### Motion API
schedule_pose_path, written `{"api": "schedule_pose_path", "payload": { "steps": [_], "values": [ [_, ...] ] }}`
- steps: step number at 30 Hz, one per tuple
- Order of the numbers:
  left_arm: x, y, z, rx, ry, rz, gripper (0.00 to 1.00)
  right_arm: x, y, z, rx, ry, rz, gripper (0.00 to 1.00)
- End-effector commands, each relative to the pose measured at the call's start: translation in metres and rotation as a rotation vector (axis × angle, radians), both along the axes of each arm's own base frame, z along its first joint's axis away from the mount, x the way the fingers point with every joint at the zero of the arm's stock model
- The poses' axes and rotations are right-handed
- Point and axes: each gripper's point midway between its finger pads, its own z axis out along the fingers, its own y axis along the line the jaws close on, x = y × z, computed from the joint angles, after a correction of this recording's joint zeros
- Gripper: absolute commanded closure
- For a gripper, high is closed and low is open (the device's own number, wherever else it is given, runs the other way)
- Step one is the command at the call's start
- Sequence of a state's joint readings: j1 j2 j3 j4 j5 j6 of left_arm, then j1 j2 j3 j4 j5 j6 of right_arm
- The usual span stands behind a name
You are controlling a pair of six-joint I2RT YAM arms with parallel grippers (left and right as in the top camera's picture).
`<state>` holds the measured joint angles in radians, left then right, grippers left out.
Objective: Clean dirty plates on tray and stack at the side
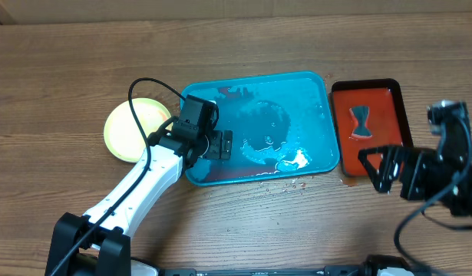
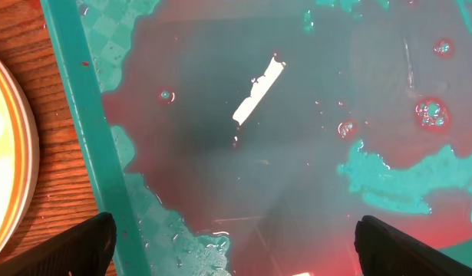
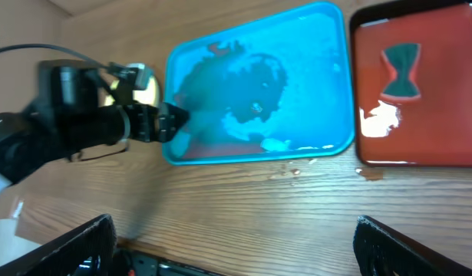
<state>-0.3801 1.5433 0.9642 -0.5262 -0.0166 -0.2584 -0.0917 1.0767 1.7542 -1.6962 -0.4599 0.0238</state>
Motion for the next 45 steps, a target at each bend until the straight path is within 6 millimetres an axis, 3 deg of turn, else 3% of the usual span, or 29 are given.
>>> {"api": "schedule_pose_path", "payload": {
  "steps": [1, 8, 10, 14, 18, 23, 33, 38, 45],
  "values": [
    [0.006, -0.002, 0.005, -0.002, -0.018, 0.008, 0.00, -0.011, 0.008, 0.014, 0.055, -0.045, 0.003, 0.00],
    [0.006, -0.002, 0.005, -0.002, -0.018, 0.008, 0.00, -0.007, 0.000, 0.013, 0.016, -0.061, -0.025, 0.00],
    [0.006, -0.002, 0.005, -0.002, -0.018, 0.008, 0.00, 0.009, -0.013, 0.024, -0.043, -0.163, -0.074, 0.00],
    [0.006, -0.002, 0.005, -0.002, -0.018, 0.008, 0.00, 0.034, -0.020, 0.041, -0.083, -0.366, -0.098, 0.00],
    [0.006, -0.002, 0.005, -0.002, -0.018, 0.008, 0.00, 0.047, -0.017, 0.037, -0.101, -0.520, -0.066, 0.00],
    [0.006, -0.002, 0.005, -0.002, -0.018, 0.008, 0.00, 0.056, -0.003, 0.009, -0.140, -0.720, 0.021, 0.00],
    [0.006, -0.002, 0.005, -0.002, -0.018, 0.008, 0.00, 0.063, 0.011, -0.077, -0.125, -1.001, 0.048, 0.00],
    [0.006, -0.002, 0.005, -0.002, -0.018, 0.008, 0.00, 0.058, 0.011, -0.120, -0.133, -1.059, 0.015, 0.00],
    [0.006, -0.002, 0.005, -0.002, -0.018, 0.008, 0.00, 0.053, 0.008, -0.151, -0.143, -1.070, -0.017, 0.00]
  ]
}}
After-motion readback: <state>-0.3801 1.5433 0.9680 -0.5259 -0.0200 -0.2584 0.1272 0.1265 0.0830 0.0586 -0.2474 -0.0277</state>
